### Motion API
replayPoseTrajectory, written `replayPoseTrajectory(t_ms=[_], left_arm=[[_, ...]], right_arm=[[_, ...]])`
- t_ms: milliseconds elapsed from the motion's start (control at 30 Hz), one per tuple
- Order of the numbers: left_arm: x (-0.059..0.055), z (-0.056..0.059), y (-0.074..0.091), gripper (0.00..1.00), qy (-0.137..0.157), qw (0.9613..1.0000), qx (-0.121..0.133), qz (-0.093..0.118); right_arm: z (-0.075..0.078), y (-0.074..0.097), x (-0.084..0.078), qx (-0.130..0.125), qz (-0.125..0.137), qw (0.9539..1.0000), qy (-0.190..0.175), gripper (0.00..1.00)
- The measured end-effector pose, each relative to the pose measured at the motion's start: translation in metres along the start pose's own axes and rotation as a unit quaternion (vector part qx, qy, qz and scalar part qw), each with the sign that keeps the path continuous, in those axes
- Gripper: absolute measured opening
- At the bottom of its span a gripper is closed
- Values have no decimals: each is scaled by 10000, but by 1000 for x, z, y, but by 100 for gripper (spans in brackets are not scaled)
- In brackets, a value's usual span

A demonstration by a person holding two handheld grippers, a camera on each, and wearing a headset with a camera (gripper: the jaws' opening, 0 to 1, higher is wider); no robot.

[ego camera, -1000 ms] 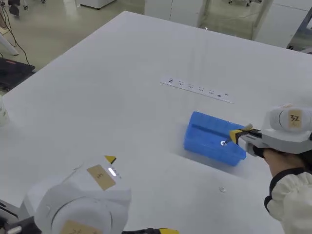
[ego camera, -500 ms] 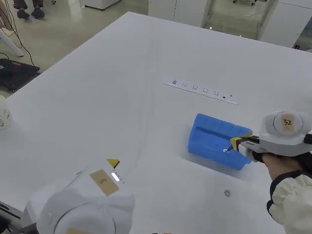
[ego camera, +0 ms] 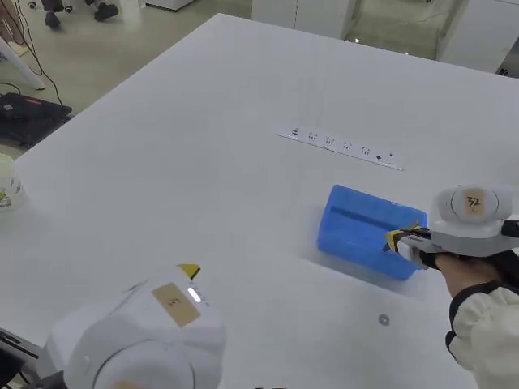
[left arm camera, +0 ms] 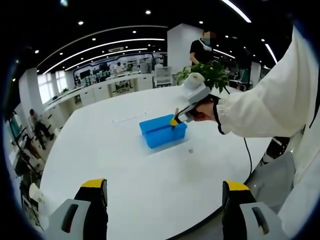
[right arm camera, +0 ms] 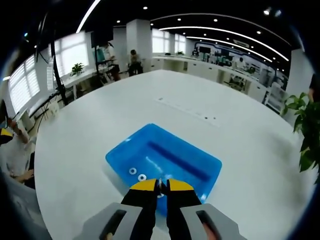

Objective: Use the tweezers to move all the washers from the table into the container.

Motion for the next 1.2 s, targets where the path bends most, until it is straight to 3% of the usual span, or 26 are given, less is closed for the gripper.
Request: replayPoseTrajectory(t_ms=[600,967,1200], left_arm=[[-1,0,-2,97,-3,10000,-1,-55],[4,-1,0,97,-69,9999,85,43],[7,-1,3,98,-77,9998,113,136]], right_arm=[[2,-1,0,-3,5,10000,-4,3],[-2,28,19,-25,477,9988,74,3],[-9,47,19,38,581,9983,36,3]])
Point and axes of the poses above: the centre of the closed fingertips' face, and the gripper's own axes: y roughly backward along the fingers, z roughly to its right, x roughly out of its top, the point moved 5 cm from there along y, roughly backward along the fingers, and after that the axes turned 9 degrees about z, right-handed, at the moved point
